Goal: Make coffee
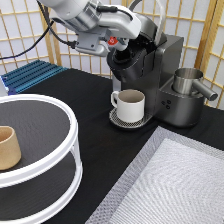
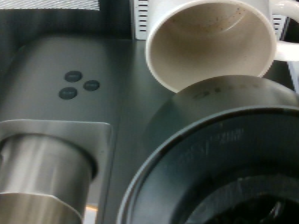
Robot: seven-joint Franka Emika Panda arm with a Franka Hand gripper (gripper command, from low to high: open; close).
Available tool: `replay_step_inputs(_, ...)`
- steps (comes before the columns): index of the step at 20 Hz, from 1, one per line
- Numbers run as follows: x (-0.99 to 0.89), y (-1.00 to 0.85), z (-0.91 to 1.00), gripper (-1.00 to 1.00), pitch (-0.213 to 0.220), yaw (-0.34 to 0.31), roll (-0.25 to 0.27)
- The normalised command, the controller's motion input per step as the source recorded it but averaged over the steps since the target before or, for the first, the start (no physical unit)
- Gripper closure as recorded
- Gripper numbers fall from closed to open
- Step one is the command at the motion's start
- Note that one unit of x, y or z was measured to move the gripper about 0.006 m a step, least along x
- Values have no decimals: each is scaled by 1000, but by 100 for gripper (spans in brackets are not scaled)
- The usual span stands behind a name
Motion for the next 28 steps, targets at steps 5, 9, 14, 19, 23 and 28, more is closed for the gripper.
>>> replay_step_inputs(5,0,252,-38,100,11,0,-13)
replay_step_inputs(9,0,-44,-76,100,22,0,0)
replay_step_inputs(14,18,-14,-69,100,25,0,0)
replay_step_inputs(19,51,113,-46,100,14,-5,-30)
replay_step_inputs(23,48,28,-15,100,26,0,-34)
replay_step_inputs(28,12,242,82,100,13,-31,-182)
